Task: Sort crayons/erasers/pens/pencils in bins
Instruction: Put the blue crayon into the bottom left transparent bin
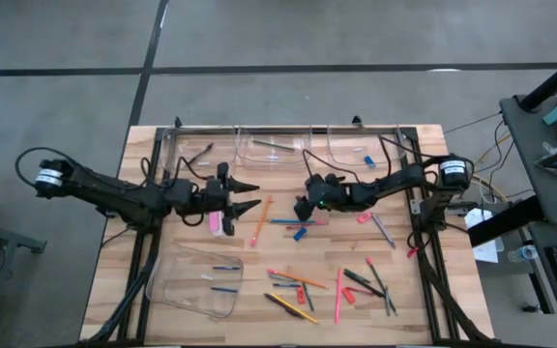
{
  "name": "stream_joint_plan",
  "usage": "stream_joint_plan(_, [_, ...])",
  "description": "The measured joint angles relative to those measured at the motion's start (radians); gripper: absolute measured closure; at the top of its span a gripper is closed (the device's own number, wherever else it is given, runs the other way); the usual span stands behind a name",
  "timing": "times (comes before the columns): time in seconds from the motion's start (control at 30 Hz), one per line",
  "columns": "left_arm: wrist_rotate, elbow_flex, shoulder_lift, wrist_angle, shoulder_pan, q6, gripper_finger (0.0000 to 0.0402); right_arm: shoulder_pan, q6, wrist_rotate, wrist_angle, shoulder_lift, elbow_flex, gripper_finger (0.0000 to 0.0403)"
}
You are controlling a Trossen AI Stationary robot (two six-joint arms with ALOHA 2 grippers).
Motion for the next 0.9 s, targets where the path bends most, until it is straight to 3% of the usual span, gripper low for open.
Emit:
stream_joint_plan(0.2, [0.000,0.002,-0.004,0.003,0.004,0.001,0.0243,-0.003,-0.010,-0.017,-0.025,0.013,0.020,0.0172])
stream_joint_plan(0.63, [0.008,0.000,-0.004,-0.009,0.001,-0.010,0.0243,0.012,0.062,-0.003,-0.396,0.141,0.255,0.0173])
stream_joint_plan(0.9, [0.033,-0.001,-0.004,-0.055,0.001,-0.043,0.0243,0.025,0.102,-0.036,-0.452,0.224,0.311,0.0209])
